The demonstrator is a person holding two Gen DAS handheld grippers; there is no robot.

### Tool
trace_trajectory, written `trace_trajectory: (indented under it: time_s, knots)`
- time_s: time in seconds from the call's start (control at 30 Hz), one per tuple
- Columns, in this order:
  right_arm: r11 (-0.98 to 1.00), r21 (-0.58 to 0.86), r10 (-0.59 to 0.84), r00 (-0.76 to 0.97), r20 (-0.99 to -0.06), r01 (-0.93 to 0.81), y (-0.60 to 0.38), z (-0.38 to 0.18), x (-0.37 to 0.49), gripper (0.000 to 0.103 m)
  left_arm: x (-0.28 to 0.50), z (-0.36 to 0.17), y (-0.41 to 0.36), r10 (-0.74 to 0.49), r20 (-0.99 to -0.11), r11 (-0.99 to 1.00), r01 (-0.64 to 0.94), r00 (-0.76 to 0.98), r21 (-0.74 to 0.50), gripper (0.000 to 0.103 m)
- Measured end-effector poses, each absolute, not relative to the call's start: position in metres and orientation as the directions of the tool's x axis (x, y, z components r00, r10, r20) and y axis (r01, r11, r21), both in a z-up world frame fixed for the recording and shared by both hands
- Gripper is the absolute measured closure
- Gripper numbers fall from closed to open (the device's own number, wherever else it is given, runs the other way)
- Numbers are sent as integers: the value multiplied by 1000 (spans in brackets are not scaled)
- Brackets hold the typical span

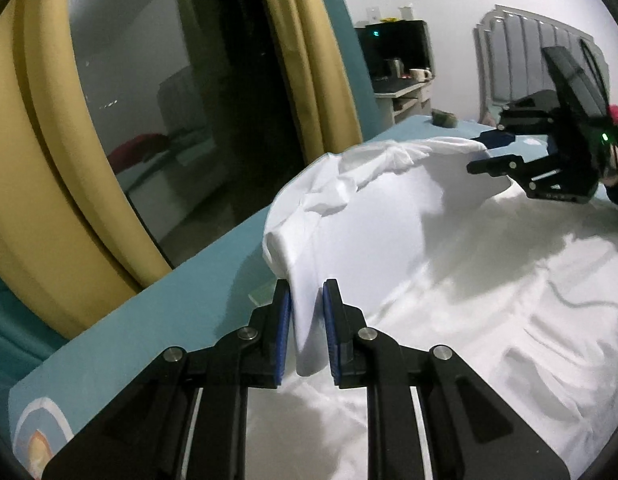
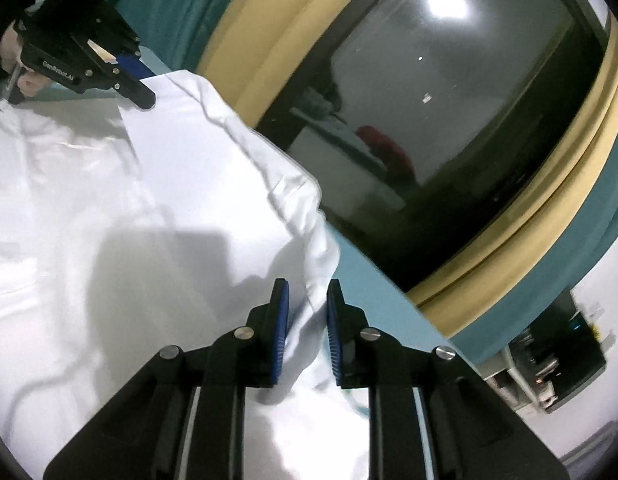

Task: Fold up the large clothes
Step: 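Release the jacket fabric from both grippers and smooth the fold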

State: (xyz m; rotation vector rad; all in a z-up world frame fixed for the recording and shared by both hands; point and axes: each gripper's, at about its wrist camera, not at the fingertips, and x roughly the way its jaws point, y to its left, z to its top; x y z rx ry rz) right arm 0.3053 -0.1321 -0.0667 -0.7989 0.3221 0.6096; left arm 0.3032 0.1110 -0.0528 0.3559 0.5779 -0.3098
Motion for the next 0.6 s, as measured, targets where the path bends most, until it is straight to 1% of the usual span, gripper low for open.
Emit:
trace_trajectory:
  time_s: [0.17,0.33,0.5,0.53,0.6]
  knots:
    - [536,-472,421,706,-569,-700,-142,-68,289,86,279,-60,110,-195,-611,883,409,767,232,86]
    - [501,-465,406,673,-618,-730,-150,-78,272,86,262,-72,115,-190,-664,886,418,724,203,86]
    - [482,-466,368,654,-661,-742,-153,-84,256,85,246,-77,123,-162,-704,908,384,691,167,85]
    - [482,-462,362,650,-669,-744,-153,-83,255,85,242,-76,125,-160,-709,913,376,687,158,84]
    - [483,-430,378,625,-684,-763,-157,-76,250,85,234,-72,131,-164,-715,921,366,679,136,78]
